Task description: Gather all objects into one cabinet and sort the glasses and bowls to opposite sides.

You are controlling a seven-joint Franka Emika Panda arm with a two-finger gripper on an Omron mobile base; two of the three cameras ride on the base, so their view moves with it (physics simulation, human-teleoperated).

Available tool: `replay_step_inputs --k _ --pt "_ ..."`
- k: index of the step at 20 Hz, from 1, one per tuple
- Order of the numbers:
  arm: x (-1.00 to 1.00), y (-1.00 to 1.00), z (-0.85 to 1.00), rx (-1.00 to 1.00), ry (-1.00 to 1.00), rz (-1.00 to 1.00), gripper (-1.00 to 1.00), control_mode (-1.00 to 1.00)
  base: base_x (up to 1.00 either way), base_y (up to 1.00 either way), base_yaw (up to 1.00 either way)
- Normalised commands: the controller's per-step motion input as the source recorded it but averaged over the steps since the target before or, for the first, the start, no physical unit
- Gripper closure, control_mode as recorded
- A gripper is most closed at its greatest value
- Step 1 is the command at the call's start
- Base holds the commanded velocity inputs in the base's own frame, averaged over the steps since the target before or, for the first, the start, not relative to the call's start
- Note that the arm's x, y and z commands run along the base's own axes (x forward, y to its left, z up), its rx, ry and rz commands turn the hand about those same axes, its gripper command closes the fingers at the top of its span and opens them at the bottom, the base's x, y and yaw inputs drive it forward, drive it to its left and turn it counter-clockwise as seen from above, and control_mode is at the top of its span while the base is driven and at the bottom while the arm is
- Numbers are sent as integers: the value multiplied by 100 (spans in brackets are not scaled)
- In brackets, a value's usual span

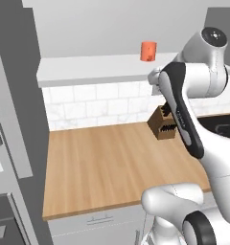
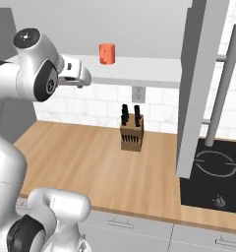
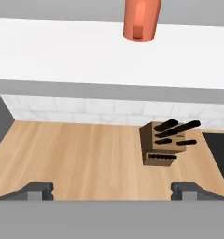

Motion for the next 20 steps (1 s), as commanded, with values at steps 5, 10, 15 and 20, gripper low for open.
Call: replay_step_inputs --k 5,10,15,20 --pt "9 0 40 0 -5 -4 -100 -100 0 0 0" --pt "31 0 27 0 -5 -7 -100 -100 0 0 0" --pt "45 0 4 0 -5 -9 -100 -100 0 0 0" --pt "44 -2 0 -1 -6 -7 -100 -100 0 0 0"
